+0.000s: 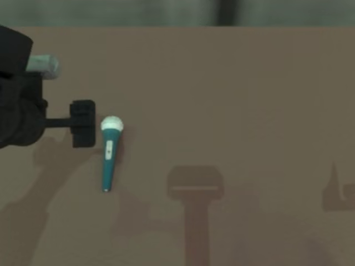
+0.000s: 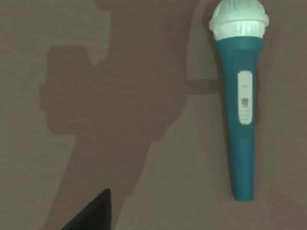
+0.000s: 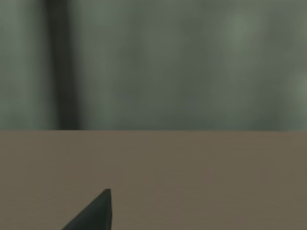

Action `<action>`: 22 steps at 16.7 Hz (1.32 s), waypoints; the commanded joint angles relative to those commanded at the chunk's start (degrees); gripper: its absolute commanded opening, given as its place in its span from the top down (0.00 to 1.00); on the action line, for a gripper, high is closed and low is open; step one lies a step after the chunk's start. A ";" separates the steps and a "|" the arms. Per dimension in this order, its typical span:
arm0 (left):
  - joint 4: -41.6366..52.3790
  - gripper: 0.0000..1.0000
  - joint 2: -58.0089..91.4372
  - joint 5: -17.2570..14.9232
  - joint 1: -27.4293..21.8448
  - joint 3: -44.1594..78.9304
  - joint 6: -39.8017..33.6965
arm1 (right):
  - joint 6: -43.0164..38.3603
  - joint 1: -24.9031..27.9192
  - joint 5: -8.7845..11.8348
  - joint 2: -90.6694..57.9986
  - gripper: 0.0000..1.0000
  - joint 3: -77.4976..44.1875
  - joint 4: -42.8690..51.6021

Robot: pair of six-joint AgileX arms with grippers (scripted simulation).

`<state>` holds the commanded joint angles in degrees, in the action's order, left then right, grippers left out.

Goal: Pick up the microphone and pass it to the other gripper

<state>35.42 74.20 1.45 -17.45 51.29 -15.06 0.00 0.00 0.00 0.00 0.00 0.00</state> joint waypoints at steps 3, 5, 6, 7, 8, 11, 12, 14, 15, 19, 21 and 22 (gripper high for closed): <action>6.40 0.00 13.20 0.20 -2.89 9.02 -3.04 | 0.00 0.00 0.00 0.00 0.00 0.00 0.00; 10.06 0.00 20.80 0.33 -4.44 13.86 -4.73 | 0.00 0.00 0.00 0.00 0.00 0.00 0.00; 11.63 0.00 24.03 0.39 -5.08 15.87 -5.45 | 0.00 0.00 0.00 0.00 0.00 0.00 0.00; 12.98 0.00 26.72 0.45 -5.62 17.55 -6.07 | 0.00 0.00 0.00 0.00 0.00 0.00 0.00; 14.08 0.00 28.84 0.49 -6.05 18.89 -6.56 | 0.00 0.00 0.00 0.00 0.00 0.00 0.00; 15.62 0.00 31.65 0.55 -6.64 20.73 -7.26 | 0.00 0.00 0.00 0.00 0.00 0.00 0.00; 15.62 0.00 31.65 0.55 -6.64 20.73 -7.26 | 0.00 0.00 0.00 0.00 0.00 0.00 0.00; 15.62 0.00 31.65 0.55 -6.64 20.73 -7.26 | 0.00 0.00 0.00 0.00 0.00 0.00 0.00; 15.49 0.00 31.49 0.52 -6.34 20.55 -7.20 | 0.00 0.00 0.00 0.00 0.00 0.00 0.00; 11.34 0.00 34.27 0.51 -6.35 18.91 -6.93 | 0.00 0.00 0.00 0.00 0.00 0.00 0.00; 6.17 0.00 37.35 0.48 -6.25 17.17 -6.78 | 0.00 0.00 0.00 0.00 0.00 0.00 0.00; 3.32 0.00 39.00 0.46 -6.18 16.18 -6.70 | 0.00 0.00 0.00 0.00 0.00 0.00 0.00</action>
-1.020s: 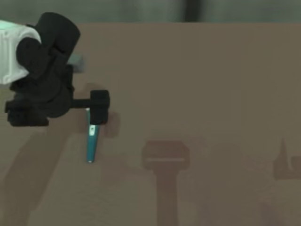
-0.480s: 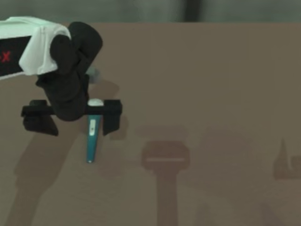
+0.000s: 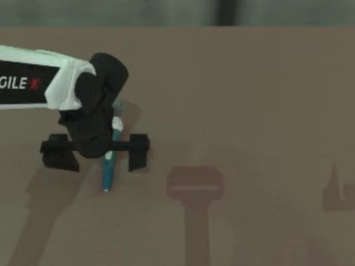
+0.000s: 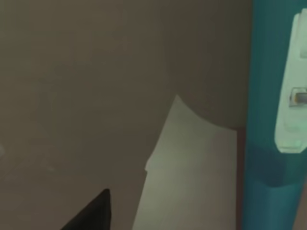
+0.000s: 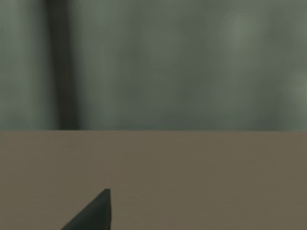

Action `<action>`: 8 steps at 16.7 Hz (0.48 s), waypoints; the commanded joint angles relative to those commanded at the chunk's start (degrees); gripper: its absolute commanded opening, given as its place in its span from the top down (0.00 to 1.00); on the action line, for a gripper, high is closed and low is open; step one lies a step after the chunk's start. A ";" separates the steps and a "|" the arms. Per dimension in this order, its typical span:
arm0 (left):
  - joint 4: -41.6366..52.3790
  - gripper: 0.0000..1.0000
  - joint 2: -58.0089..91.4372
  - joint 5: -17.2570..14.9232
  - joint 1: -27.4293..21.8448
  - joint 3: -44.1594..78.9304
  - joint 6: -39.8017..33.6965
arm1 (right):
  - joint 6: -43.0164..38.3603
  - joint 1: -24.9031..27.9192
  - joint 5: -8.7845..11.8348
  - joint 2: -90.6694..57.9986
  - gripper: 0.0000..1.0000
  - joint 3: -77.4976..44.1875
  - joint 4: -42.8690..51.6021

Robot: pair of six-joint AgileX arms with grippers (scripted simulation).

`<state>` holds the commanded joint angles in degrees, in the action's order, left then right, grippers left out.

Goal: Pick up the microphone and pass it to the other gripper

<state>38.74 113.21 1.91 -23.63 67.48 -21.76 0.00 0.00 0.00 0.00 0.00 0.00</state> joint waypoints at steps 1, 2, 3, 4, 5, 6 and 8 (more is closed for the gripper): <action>-2.69 0.00 1.60 -0.02 0.06 -0.97 0.09 | 0.00 0.00 0.00 0.00 0.00 0.00 0.00; -4.95 0.00 3.03 -0.03 0.12 -1.83 0.17 | 0.00 0.00 0.00 0.00 0.00 0.00 0.00; -6.62 0.00 4.20 -0.05 0.16 -2.49 0.23 | 0.00 0.00 0.00 0.00 0.00 0.00 0.00; -7.67 0.00 5.00 -0.06 0.19 -2.92 0.26 | 0.00 0.00 0.00 0.00 0.00 0.00 0.00; -8.12 0.00 5.37 -0.06 0.20 -3.11 0.28 | 0.00 0.00 0.00 0.00 0.00 0.00 0.00; -8.13 0.00 5.38 -0.06 0.20 -3.11 0.28 | 0.00 0.00 0.00 0.00 0.00 0.00 0.00; -8.13 0.00 5.38 -0.06 0.20 -3.11 0.28 | 0.00 0.00 0.00 0.00 0.00 0.00 0.00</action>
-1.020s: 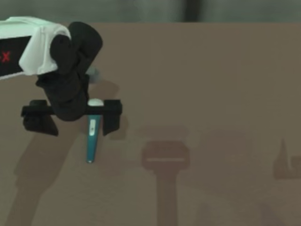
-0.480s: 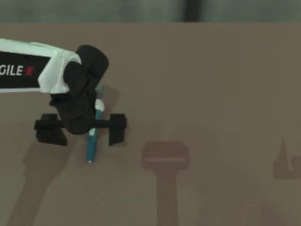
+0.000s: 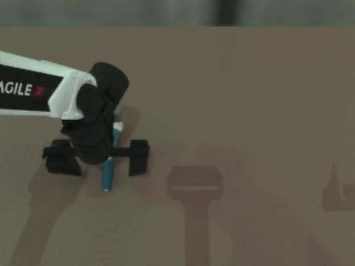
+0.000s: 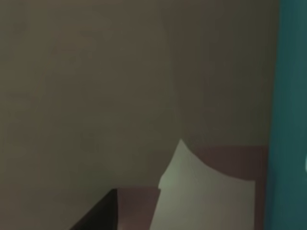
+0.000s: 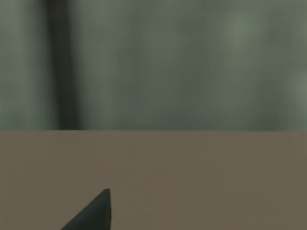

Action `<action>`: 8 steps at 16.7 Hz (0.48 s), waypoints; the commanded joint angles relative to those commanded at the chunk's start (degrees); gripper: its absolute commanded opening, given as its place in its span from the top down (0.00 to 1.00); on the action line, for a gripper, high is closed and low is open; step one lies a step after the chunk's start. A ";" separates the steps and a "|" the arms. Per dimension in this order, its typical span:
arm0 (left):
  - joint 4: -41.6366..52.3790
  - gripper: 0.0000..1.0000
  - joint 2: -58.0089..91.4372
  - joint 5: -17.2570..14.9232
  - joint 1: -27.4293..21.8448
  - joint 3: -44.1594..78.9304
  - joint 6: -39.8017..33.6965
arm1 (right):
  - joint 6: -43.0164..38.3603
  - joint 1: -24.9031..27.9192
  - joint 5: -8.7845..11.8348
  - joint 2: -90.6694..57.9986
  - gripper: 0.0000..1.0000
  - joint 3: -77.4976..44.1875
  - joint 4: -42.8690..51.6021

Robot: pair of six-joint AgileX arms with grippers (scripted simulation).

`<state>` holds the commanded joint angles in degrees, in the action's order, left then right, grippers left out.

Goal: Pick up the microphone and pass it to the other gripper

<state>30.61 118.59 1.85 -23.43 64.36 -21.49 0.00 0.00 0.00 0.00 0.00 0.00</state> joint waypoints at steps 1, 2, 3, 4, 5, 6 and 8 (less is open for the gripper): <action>0.00 0.08 0.00 0.00 0.00 0.00 0.00 | 0.00 0.00 0.00 0.00 0.00 0.00 0.00; 0.00 0.15 0.00 0.00 0.00 0.00 0.00 | 0.00 0.00 0.00 0.00 0.00 0.00 0.00; 0.00 0.23 0.00 0.00 0.00 0.00 0.00 | 0.00 0.00 0.00 0.00 0.00 0.00 0.00; 0.00 0.30 0.00 0.00 0.00 0.00 0.00 | 0.00 0.00 0.00 0.00 0.00 0.00 0.00; 0.00 0.38 0.00 0.00 0.00 0.00 0.00 | 0.00 0.00 0.00 0.00 0.00 0.00 0.00; 0.00 0.45 0.00 0.00 0.00 0.00 0.00 | 0.00 0.00 0.00 0.00 0.00 0.00 0.00; 0.00 0.60 0.00 0.00 0.00 0.00 0.00 | 0.00 0.00 0.00 0.00 0.00 0.00 0.00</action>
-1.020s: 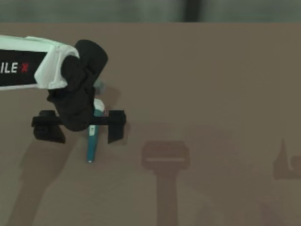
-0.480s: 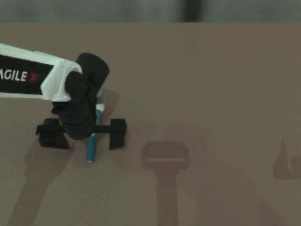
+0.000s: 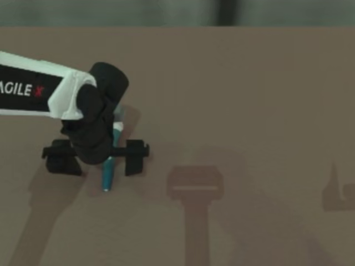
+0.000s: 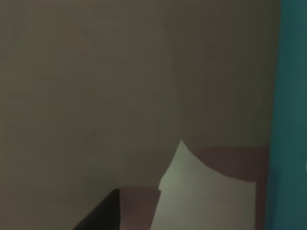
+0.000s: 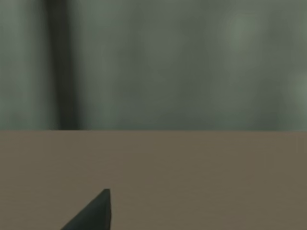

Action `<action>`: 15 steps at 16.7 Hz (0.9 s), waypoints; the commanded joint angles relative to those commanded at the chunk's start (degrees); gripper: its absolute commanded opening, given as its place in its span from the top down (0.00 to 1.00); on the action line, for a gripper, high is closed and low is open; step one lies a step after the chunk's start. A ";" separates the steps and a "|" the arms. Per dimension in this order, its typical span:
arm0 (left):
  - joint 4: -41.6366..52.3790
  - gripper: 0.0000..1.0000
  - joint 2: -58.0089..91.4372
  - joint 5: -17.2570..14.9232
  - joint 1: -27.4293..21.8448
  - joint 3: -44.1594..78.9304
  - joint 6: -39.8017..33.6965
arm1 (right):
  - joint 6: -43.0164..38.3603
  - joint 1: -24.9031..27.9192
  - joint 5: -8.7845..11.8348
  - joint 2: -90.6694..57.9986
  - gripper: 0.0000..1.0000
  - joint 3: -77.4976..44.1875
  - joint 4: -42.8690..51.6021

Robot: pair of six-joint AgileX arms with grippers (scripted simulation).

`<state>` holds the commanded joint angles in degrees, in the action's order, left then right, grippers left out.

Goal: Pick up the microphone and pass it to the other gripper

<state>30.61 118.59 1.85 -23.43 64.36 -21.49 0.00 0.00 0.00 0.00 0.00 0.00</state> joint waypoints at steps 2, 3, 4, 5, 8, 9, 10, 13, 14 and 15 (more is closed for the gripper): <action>0.00 0.75 0.00 0.00 0.00 0.00 0.00 | 0.00 0.00 0.00 0.00 0.00 0.00 0.00; 0.00 0.83 0.00 0.00 0.00 0.00 0.00 | 0.00 0.00 0.00 0.00 0.00 0.00 0.00; 0.00 0.90 0.00 0.00 0.00 0.00 0.00 | 0.00 0.00 0.00 0.00 0.00 0.00 0.00; 0.00 0.98 0.00 0.00 0.00 0.00 0.00 | 0.00 0.00 0.00 0.00 0.00 0.00 0.00; 0.00 1.00 0.00 0.00 0.00 0.00 0.00 | 0.00 0.00 0.00 0.00 0.00 0.00 0.00; 0.00 1.00 0.00 0.00 0.00 0.00 0.00 | 0.00 0.00 0.00 0.00 0.00 0.00 0.00; 0.00 1.00 0.00 0.00 0.00 0.00 0.00 | 0.00 0.00 0.00 0.00 0.00 0.00 0.00; 0.00 1.00 0.00 0.00 0.00 0.00 0.00 | 0.00 0.00 0.00 0.00 0.00 0.00 0.00; 2.12 1.00 -3.84 1.16 -0.12 1.25 0.85 | 0.00 0.00 0.00 0.00 0.00 0.00 0.00; 2.06 1.00 -3.85 1.13 -0.12 1.24 0.86 | 0.00 0.00 0.00 0.00 0.00 0.00 0.00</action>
<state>32.67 114.74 2.98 -23.54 65.60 -20.62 0.00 0.00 0.00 0.00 0.00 0.00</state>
